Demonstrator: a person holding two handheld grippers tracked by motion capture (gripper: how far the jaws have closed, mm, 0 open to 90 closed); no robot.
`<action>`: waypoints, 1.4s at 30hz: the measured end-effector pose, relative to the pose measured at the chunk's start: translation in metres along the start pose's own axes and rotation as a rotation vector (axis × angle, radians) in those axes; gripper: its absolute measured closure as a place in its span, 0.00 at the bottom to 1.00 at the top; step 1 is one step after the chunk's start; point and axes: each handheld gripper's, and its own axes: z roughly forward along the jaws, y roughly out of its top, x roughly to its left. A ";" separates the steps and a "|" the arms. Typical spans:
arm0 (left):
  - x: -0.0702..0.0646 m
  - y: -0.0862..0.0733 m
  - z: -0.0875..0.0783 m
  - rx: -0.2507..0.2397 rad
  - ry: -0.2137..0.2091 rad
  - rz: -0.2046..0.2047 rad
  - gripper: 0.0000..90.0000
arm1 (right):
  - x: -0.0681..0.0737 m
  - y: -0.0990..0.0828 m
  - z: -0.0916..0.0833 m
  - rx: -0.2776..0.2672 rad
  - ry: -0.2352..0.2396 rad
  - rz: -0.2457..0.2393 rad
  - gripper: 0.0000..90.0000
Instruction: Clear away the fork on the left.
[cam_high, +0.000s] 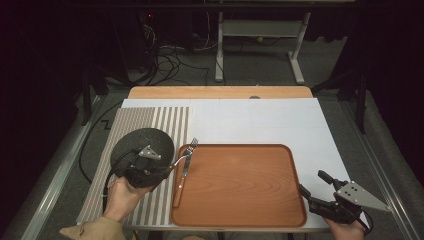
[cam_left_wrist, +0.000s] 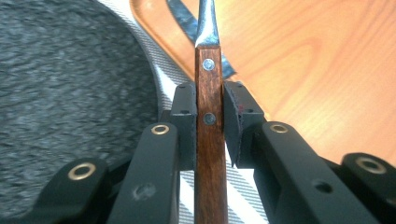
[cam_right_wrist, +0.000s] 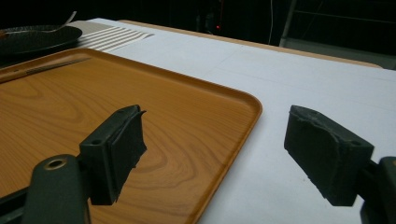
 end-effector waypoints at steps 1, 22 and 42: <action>-0.002 -0.001 0.000 0.000 -0.001 0.004 0.80 | 0.000 0.000 0.000 0.001 0.000 0.001 0.23; -0.055 -0.008 0.015 0.022 -0.055 0.056 0.80 | 0.002 0.001 0.001 -0.001 0.007 -0.013 0.23; -0.087 0.005 0.038 0.060 -0.074 0.090 0.80 | 0.003 0.001 0.001 -0.001 0.006 -0.022 0.23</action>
